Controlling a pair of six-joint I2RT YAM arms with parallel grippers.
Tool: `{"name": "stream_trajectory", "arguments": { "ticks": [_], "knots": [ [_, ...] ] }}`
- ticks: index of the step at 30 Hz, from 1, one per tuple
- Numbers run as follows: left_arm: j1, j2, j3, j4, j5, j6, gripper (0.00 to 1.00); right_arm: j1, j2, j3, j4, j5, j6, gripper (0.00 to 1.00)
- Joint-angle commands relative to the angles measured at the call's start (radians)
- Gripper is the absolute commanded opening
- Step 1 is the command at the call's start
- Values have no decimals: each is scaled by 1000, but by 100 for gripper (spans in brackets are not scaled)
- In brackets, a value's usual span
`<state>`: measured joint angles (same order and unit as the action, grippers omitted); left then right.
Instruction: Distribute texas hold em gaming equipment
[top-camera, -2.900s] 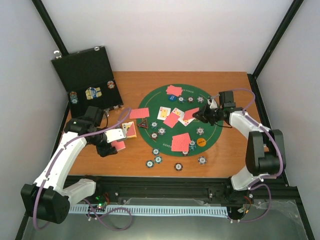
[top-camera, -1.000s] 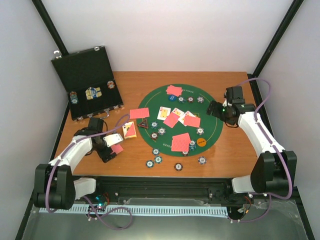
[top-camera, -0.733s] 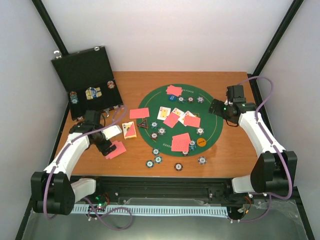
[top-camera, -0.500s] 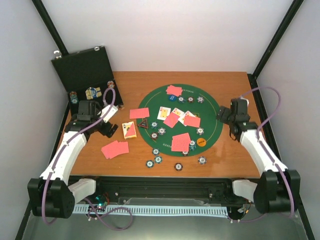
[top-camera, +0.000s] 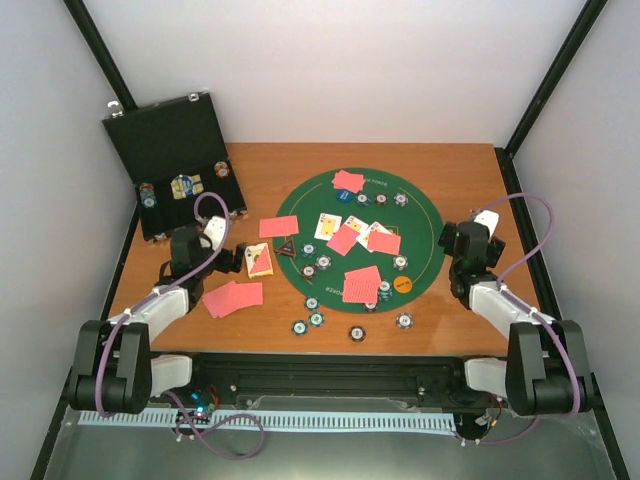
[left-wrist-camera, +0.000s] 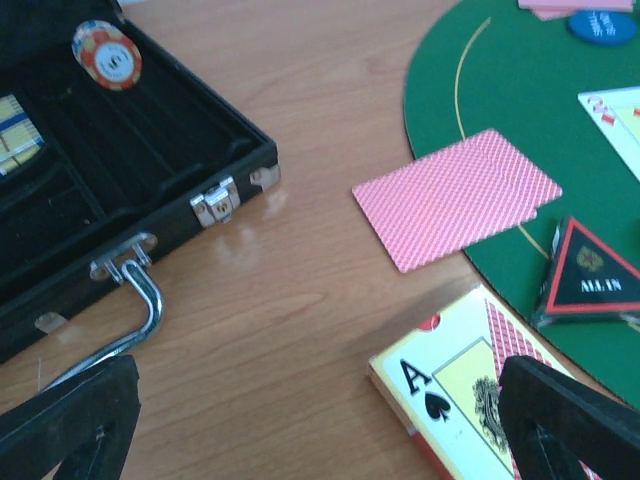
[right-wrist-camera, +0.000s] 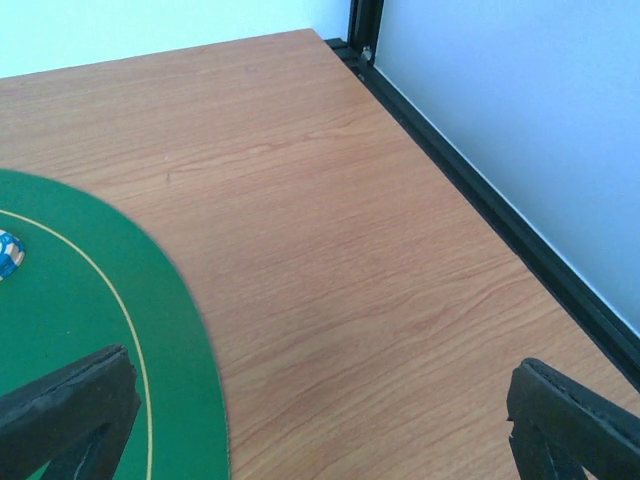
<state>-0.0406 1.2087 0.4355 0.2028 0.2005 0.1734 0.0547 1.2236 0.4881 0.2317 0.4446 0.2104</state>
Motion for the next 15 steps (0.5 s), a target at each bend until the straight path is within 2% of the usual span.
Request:
{"name": "stream_trajectory", "arguments": {
  "ticks": [1, 4, 10, 13, 15],
  "knots": [
    [7, 25, -44, 343, 16, -48, 100, -6, 42, -56, 294, 44, -60, 100],
    [8, 67, -90, 474, -9, -55, 100, -6, 91, -77, 385, 46, -68, 100],
    [10, 162, -87, 617, -68, -69, 100, -8, 202, -96, 553, 61, -95, 100],
    [39, 209, -75, 644, -90, -117, 100, -12, 250, -104, 613, 39, -111, 100],
    [51, 241, -103, 727, -150, -155, 100, -12, 264, -89, 597, 5, -128, 100]
  ]
}}
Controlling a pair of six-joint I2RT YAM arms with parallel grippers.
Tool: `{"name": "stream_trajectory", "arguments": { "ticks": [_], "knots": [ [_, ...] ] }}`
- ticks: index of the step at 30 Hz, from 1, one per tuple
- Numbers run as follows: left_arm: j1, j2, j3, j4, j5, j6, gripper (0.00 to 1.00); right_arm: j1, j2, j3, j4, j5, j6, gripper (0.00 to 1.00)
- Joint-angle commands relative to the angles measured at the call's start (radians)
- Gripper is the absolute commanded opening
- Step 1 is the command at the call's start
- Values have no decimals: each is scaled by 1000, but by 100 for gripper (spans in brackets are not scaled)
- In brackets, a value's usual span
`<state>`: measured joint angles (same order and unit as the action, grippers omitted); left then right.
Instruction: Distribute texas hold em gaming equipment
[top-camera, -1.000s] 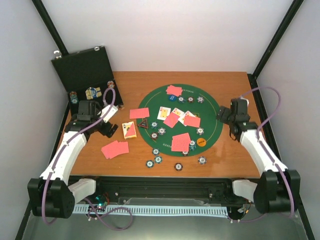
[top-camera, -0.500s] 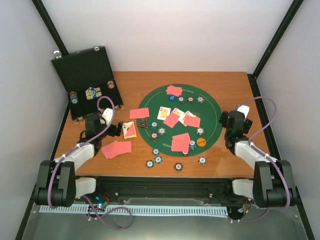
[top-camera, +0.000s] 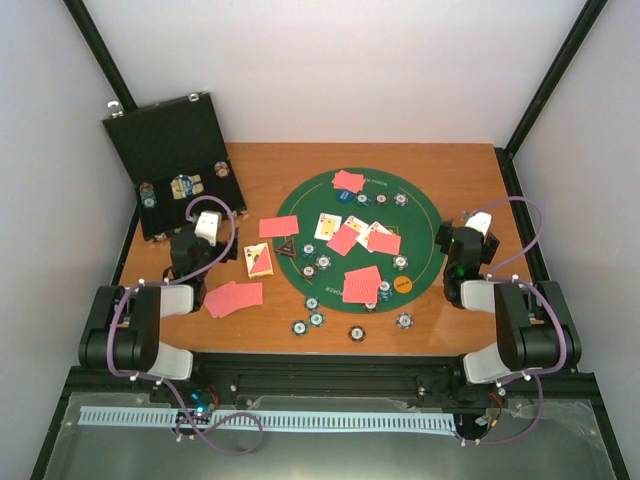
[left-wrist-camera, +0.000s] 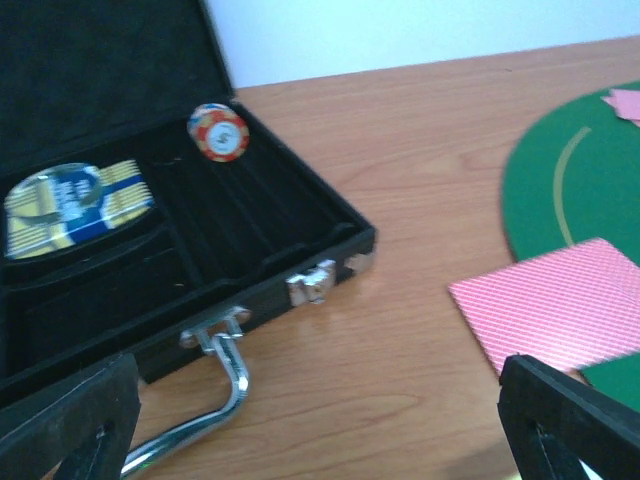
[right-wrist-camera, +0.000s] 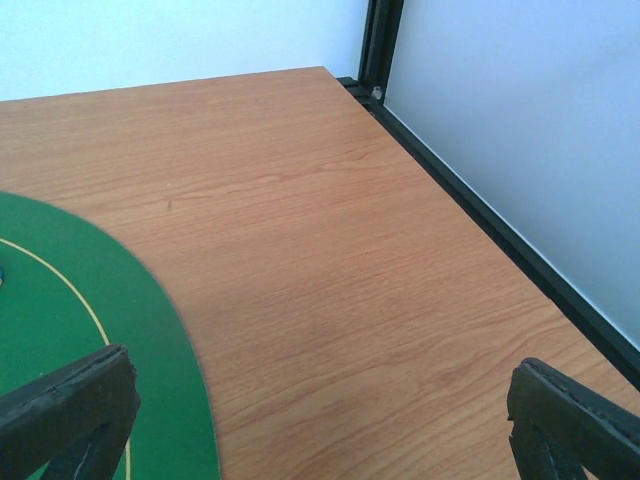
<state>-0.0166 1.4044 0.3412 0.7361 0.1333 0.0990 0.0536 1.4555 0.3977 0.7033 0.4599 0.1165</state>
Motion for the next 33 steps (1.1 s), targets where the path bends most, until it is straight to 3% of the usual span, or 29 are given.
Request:
{"name": "stream_trajectory", "arguments": {
  "ticks": [1, 2, 4, 6, 10, 33],
  "knots": [
    [28, 76, -46, 318, -115, -101, 100, -10, 36, 9, 117, -40, -43, 100],
    [27, 113, -79, 408, -151, -111, 100, -10, 38, -2, 140, -64, -57, 100],
    [28, 95, -47, 302, -215, -141, 100, -11, 27, -55, 227, -153, -96, 100],
    [28, 110, 17, 213, -255, -155, 100, -4, 89, -116, 426, -266, -169, 100],
    [29, 121, 38, 183, -225, -144, 100, -37, 68, -80, 298, -330, -143, 100],
    [29, 116, 47, 160, -221, -143, 100, -40, 66, -75, 296, -348, -150, 100]
  ]
}}
